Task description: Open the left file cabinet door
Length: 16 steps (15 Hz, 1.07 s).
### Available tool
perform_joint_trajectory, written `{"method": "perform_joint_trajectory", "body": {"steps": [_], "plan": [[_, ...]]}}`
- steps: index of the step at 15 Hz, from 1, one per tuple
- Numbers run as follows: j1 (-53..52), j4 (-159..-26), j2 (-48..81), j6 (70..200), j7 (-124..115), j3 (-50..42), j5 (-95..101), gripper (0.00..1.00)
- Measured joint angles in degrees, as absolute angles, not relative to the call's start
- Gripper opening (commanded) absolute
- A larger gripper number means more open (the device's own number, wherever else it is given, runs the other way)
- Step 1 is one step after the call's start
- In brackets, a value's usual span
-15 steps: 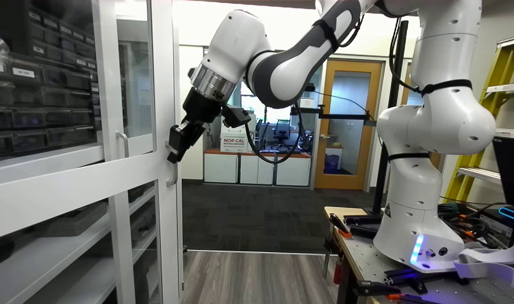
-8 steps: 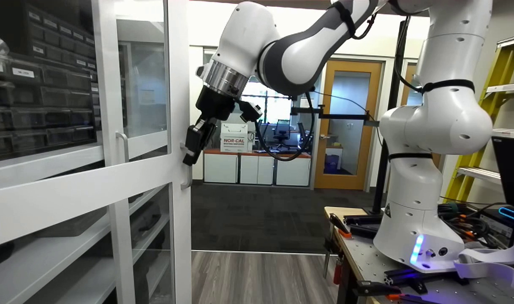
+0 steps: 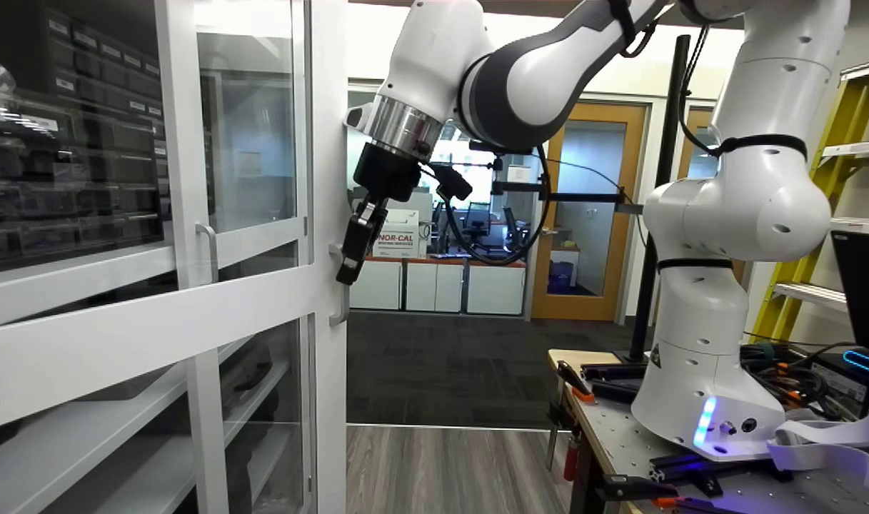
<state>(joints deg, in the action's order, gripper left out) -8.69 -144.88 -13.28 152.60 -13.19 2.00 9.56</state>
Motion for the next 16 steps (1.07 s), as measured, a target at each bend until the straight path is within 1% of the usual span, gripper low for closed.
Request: {"method": "perform_joint_trajectory", "body": {"steps": [6,8,10,16], "plan": [[-8.68,-144.16,-18.11,146.47,-7.87,4.89,9.55,0.87],[-8.68,-143.77,-19.57,145.22,-7.62,5.07,9.52,0.98],[-8.35,-143.64,-20.89,143.77,-7.62,5.07,9.49,1.0],[-7.37,-143.16,-23.78,136.02,-6.07,4.58,6.34,1.0]]}}
